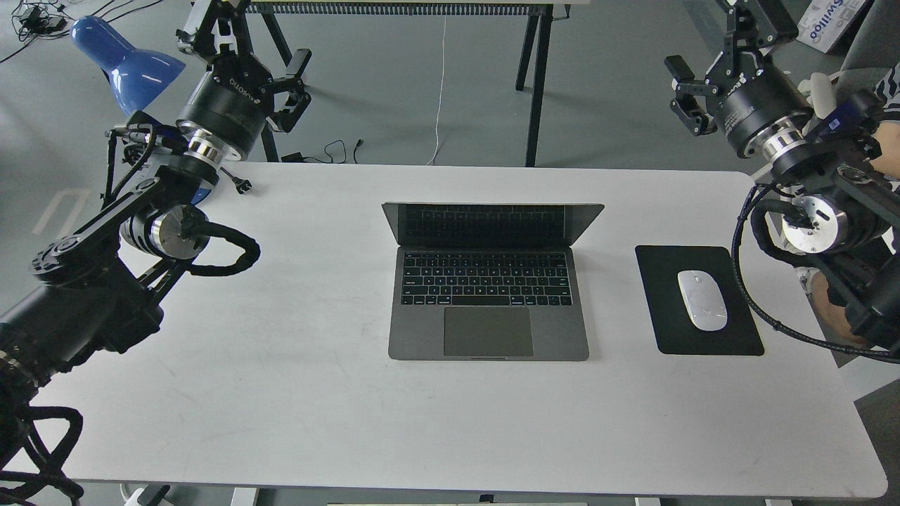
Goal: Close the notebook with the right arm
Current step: 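Raise the right gripper and reach it toward the laptop's open screen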
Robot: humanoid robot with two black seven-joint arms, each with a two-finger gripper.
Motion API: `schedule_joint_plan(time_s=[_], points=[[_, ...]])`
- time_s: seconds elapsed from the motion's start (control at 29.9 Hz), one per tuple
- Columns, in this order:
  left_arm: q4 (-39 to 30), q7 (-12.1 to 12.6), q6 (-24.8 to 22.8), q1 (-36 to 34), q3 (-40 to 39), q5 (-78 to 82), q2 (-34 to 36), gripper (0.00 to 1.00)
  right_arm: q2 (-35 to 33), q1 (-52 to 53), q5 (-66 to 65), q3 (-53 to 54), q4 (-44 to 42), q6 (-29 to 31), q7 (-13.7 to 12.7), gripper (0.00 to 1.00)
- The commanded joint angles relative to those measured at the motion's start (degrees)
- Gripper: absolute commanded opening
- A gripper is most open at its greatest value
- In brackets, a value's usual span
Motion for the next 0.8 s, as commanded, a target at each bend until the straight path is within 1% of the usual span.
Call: schedule_joint_plan(time_s=[0.0, 0.13, 0.37, 0.5, 0.6, 0.77], points=[[0.00, 0.00, 0.00, 0.00, 0.00, 0.00, 0.00, 1.00, 0.05, 3.71, -0.74, -7.13, -1.53, -0.61, -0.98, 1.00], [0.00, 0.00, 0.00, 0.00, 0.00, 0.00, 0.00, 1.00, 0.31, 8.02, -0.56, -15.50, -2.67, -0.78, -1.07, 1.00], [0.00, 0.00, 0.00, 0.00, 0.00, 0.00, 0.00, 1.00, 3.04, 10.67, -1.09, -18.41, -5.48, -0.61, -1.25, 1.00], [0.00, 0.00, 0.00, 0.00, 0.00, 0.00, 0.00, 1.00, 3.39, 13.91, -1.00, -24.46, -7.24, -0.61, -1.25, 1.00], [0.00, 0.00, 0.00, 0.00, 0.00, 0.00, 0.00, 1.00, 5.32, 15.68, -1.00, -28.68, -9.52, -0.61, -1.25, 1.00], [0.00, 0.00, 0.00, 0.00, 0.00, 0.00, 0.00, 1.00, 8.31, 16.73, -1.00, -31.77, -12.86, -0.61, -1.33, 1.00]])
